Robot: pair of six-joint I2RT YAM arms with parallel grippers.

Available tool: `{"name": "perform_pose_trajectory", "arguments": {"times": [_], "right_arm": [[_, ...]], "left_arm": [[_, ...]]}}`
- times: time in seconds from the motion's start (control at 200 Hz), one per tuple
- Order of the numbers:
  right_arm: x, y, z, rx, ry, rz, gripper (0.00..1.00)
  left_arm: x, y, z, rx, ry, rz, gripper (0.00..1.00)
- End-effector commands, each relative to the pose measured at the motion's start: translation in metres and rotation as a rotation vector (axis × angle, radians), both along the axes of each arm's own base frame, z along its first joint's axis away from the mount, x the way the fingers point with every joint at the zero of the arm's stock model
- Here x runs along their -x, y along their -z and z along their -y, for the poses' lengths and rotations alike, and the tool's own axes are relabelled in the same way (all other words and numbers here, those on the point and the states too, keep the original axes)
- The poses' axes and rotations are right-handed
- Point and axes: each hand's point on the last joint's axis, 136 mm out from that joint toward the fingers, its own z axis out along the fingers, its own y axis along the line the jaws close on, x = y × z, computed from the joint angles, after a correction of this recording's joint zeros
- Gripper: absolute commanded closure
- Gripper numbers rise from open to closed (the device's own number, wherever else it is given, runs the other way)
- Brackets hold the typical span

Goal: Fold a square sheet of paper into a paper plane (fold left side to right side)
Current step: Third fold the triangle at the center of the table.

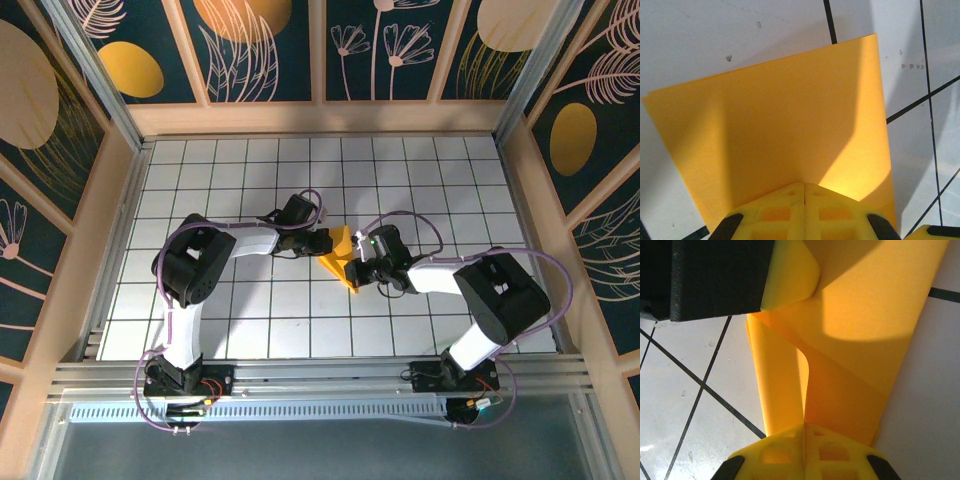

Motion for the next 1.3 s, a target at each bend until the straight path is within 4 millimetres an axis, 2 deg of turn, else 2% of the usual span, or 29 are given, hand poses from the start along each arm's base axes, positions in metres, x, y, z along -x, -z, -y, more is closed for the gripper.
{"name": "perform_pose_trajectory", "arguments": {"times": [0.0,1.296], "right_arm": [[-0.0087,-0.0017,0.0028,0.008,0.031,0.008,1.00],[-0.0158,-0.0046,0.0021,0.006,0.030,0.021,1.00]], "left_arm": [[0.0174,0.0466,-0.0240,-0.149,-0.019,-0.089,1.00],[0.0181,0.0504,-0.0255,-0.156,-0.031,-0.097,1.00]]}}
